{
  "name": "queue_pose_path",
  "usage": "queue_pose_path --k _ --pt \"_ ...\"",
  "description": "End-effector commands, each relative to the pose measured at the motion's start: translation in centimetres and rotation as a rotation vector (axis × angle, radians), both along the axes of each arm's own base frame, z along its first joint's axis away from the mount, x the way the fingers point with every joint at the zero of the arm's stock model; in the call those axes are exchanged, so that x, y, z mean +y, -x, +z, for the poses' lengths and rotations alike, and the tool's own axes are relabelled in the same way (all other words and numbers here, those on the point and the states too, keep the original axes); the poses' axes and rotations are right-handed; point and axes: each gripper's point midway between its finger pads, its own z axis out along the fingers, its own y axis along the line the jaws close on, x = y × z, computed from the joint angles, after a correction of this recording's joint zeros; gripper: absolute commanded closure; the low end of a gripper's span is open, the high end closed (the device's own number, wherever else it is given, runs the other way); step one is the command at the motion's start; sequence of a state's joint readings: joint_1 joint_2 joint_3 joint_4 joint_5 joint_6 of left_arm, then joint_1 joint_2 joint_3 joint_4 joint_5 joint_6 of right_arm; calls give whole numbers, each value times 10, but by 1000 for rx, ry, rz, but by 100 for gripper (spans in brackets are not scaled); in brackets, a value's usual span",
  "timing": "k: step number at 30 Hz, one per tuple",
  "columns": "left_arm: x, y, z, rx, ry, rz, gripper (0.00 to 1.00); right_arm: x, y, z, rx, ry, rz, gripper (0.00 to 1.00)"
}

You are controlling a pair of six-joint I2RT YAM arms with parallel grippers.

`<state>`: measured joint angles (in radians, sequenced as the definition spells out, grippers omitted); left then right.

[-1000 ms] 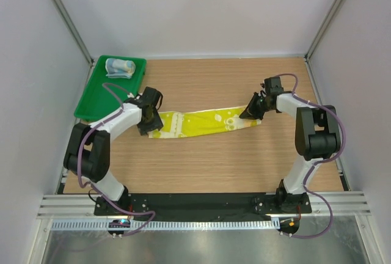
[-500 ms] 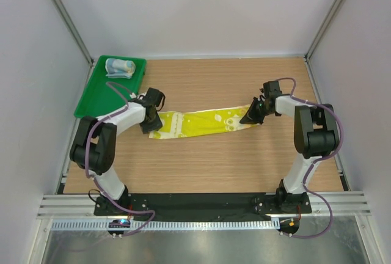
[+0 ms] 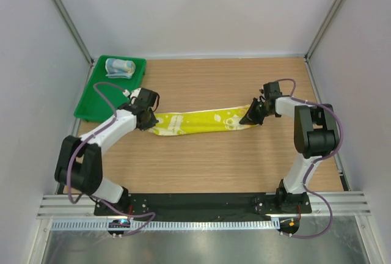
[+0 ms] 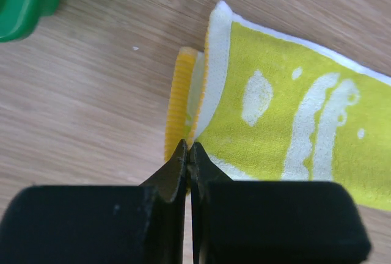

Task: Roll the towels
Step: Fold the towel

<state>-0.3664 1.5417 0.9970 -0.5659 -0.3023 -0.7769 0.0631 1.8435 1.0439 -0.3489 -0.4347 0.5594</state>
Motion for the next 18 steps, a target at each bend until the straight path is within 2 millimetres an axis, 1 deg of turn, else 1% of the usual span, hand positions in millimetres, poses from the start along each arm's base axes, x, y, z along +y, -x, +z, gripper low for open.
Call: queue_pose_path --k 1,3,4,5,6,7,8,9,10,11,12,14,15,17,18 --pt "17 11 31 -106 -57 24 100 -5 6 -11 16 35 -8 89" --pt "22 24 36 -139 -59 41 100 -5 5 -10 14 32 -11 85" --pt "23 30 37 -149 -57 44 100 -6 5 -9 12 33 -13 82" --pt "26 40 29 -138 -75 42 100 -6 5 -9 14 32 -14 79" --pt "26 46 32 -159 -58 63 100 -5 4 -8 12 31 -16 77" --pt "27 52 28 -156 -55 66 100 -5 4 -8 13 30 -18 72" --pt "25 58 24 -152 -42 67 100 -6 4 -7 12 31 -20 70" --pt "27 71 12 -125 -42 67 100 -5 4 -6 11 31 -20 67" --pt "26 76 12 -137 -18 82 100 -6 5 -6 11 32 -22 65" --pt "25 82 8 -128 -2 81 100 -5 4 -4 6 33 -21 64" --pt "25 89 4 -109 4 78 98 -7 5 -3 9 39 -25 63" --pt "25 102 -2 -90 29 76 91 -10 3 3 -8 59 -31 62" --pt "22 111 -5 -62 45 59 82 -11 4 6 -7 66 -32 62" --pt "18 122 -5 -61 83 48 76 -14 3 12 -18 81 -38 61" --pt "14 126 -5 -56 109 35 63 -14 2 20 -36 81 -43 60"
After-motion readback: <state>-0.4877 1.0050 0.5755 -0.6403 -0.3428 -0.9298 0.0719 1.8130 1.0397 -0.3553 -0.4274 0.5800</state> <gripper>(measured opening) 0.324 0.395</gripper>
